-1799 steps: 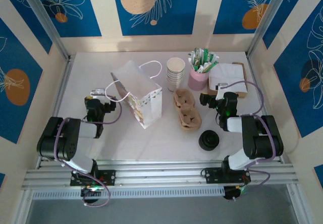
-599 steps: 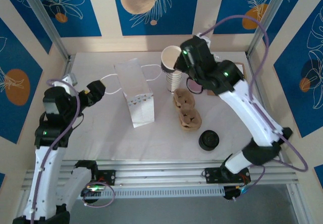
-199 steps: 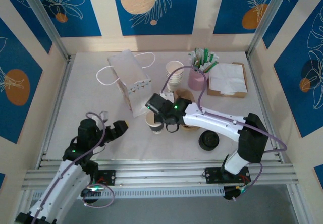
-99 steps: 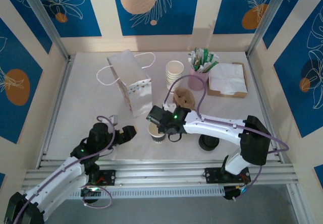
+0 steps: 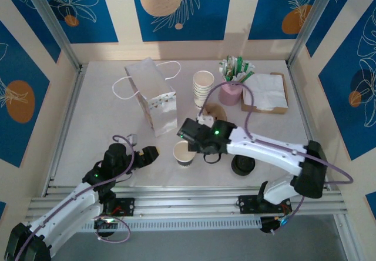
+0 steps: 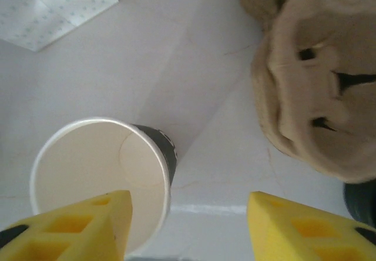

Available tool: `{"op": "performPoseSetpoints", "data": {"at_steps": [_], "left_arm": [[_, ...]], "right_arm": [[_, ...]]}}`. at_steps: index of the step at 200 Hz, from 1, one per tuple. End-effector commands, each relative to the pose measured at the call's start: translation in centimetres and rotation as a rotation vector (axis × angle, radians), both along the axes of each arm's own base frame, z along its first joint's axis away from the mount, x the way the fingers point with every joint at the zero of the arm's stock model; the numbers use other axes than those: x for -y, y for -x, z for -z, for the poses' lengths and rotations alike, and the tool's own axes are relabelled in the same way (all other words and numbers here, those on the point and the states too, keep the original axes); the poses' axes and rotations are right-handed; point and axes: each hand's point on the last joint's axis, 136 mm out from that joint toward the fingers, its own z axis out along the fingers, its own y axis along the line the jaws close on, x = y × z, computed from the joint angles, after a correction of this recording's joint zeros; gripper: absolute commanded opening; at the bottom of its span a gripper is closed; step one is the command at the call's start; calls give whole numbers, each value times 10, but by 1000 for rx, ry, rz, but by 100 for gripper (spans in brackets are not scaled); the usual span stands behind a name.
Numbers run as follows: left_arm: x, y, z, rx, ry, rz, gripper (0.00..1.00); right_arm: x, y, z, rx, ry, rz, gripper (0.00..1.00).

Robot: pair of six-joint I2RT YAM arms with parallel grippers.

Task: Pack the takeout coffee

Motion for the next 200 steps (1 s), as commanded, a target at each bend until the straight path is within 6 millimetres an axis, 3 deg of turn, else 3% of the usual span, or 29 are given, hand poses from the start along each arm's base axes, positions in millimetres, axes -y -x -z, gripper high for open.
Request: {"op": "performPoseSetpoints", "data": {"at_steps": [1,41,64,72,113,200], "left_arm": [[0,2,4,-18,-1,-6,84],[1,5,9,-44,1,-12,83],[3,6,12,-48,1,-12,82],[3,6,12,-49,0,-10,82],[4,9,20,-71,9,-16,82],[4,9,29,-110,36,-53,81]], "right_arm": [[54,24,-15,-98,53,125,62],[123,46,-17,-162,59,380,80],[145,47,-3,-182,12,486,82],[151,47,5,-196,-9,520,88],[163,48,42,-284,-148,631,91],[165,47,87,-359,-282,680,92]]}}
